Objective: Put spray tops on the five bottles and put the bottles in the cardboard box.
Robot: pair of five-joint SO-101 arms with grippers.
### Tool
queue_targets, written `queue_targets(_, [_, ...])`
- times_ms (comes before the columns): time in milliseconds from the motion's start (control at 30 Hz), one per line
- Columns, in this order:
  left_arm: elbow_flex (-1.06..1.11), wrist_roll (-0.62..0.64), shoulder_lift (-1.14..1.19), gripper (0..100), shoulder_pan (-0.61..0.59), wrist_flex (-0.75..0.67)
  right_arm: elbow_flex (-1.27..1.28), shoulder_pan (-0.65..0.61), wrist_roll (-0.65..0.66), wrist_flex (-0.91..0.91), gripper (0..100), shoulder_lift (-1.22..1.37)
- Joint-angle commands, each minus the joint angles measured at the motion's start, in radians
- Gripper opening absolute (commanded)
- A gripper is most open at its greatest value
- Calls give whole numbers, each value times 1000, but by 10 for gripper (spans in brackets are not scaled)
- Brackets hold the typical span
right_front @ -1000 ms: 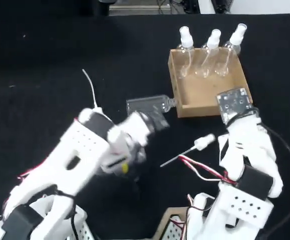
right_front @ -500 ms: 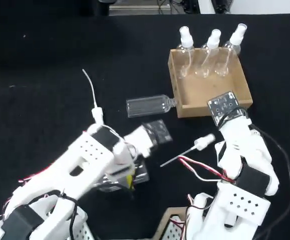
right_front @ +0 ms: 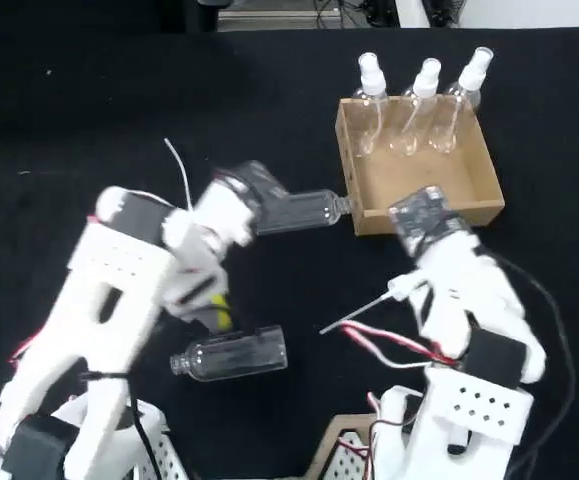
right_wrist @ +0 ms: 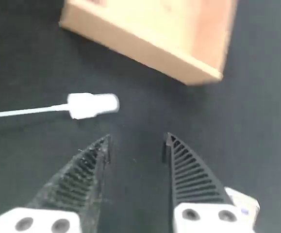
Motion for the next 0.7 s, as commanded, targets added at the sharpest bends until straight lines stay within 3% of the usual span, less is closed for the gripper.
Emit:
queue_targets(0, [-73,32,-38,260,-237,21,-12,-175,6,29,142,-12])
queue_targets(267, [-65,101,-37,260,-619,-8,-8,-588,-14,115,142,-1])
queue_targets(400, [-65,175,-31,260,-742,-14,-16,-792,-74,107,157,119])
queue_targets(500, [-67,207,-28,260,-837,-15,-16,-942,-103,91,237,240])
queue_targets(667, [-74,244,-28,260,-954,-37,-15,-1119,-101,-3,282,355])
